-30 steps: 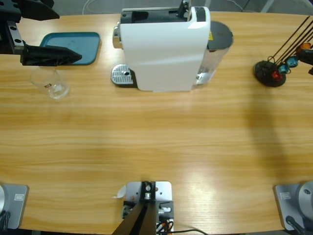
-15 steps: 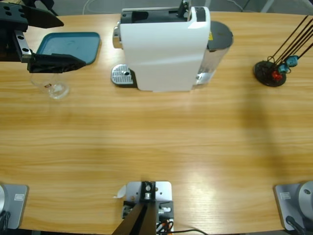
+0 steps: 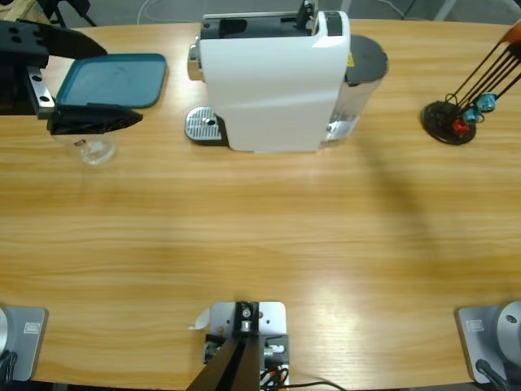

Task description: Pour coffee

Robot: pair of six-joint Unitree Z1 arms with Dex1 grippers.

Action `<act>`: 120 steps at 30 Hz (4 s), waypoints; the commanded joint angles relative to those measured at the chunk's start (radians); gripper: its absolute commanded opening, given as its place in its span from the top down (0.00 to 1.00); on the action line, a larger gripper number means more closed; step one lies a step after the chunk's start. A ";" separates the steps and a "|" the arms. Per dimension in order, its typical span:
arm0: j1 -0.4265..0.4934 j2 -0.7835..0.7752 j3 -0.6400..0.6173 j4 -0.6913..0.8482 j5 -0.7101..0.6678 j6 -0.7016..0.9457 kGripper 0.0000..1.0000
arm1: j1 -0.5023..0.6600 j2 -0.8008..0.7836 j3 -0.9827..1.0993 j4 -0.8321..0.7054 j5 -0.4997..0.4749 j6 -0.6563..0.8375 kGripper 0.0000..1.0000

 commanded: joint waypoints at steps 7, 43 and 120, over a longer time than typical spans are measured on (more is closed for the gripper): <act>-0.008 -0.248 0.161 0.118 0.091 -0.047 0.00 | 0.384 0.407 -0.341 0.065 0.174 -0.270 1.00; 0.010 -0.260 0.247 0.084 0.095 -0.064 0.00 | 0.300 0.867 -0.748 0.101 0.045 -0.617 1.00; 0.024 -0.279 0.212 0.032 0.053 -0.152 0.00 | 0.270 0.481 -0.458 0.102 -0.329 0.611 1.00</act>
